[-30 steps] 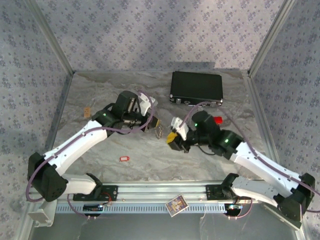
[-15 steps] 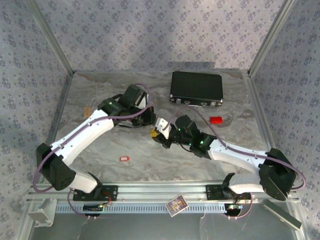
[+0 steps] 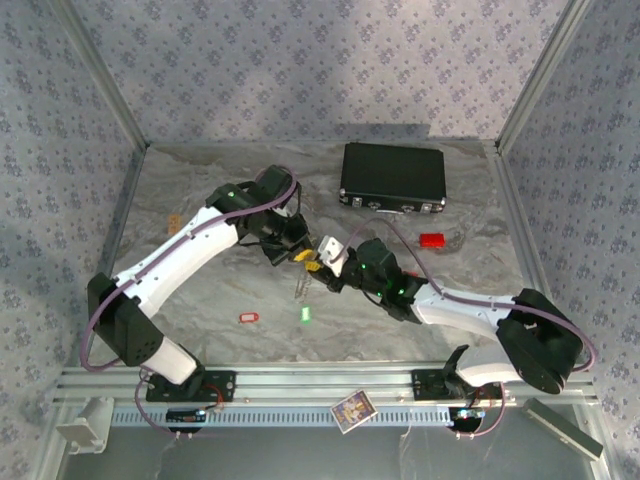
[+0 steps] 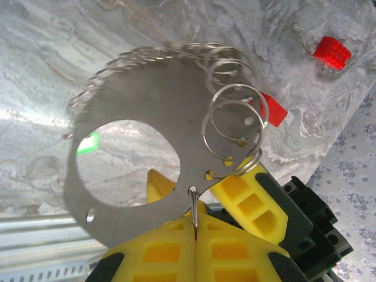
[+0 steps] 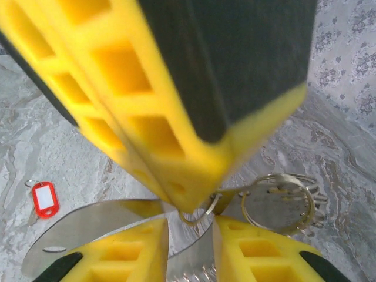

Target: Put the keys on the keyring

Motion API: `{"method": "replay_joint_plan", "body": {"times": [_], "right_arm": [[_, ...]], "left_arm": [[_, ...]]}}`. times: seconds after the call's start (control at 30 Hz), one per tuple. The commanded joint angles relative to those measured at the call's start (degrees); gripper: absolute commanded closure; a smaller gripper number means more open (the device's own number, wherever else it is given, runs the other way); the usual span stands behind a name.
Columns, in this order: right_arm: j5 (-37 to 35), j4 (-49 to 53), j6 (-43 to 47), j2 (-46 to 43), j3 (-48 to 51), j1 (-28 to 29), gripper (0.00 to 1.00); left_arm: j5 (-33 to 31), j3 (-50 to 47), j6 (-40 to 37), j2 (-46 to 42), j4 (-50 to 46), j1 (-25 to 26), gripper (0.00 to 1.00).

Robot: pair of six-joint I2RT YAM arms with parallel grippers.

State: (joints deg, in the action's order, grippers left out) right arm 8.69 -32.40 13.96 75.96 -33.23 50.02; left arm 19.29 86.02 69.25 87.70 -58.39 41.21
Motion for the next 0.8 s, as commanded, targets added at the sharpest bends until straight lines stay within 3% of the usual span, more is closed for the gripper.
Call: {"method": "replay_joint_plan", "body": {"times": [0.0, 0.37, 0.77], "right_arm": [[-1.8, -6.3, 1.9, 0.3, 1.9, 0.3, 0.71], [1.3, -14.9, 4.4, -0.5, 6.1, 1.2, 0.72], [1.2, -18.6, 3.2, -1.0, 6.5, 1.9, 0.73]], "left_arm": [[3.4, 1.7, 5.6, -0.7, -2.2, -0.8, 1.00], [6.9, -2.6, 13.0, -3.6, 0.8, -2.6, 1.00], [8.4, -3.7, 14.9, -4.1, 1.9, -2.9, 1.00]]}}
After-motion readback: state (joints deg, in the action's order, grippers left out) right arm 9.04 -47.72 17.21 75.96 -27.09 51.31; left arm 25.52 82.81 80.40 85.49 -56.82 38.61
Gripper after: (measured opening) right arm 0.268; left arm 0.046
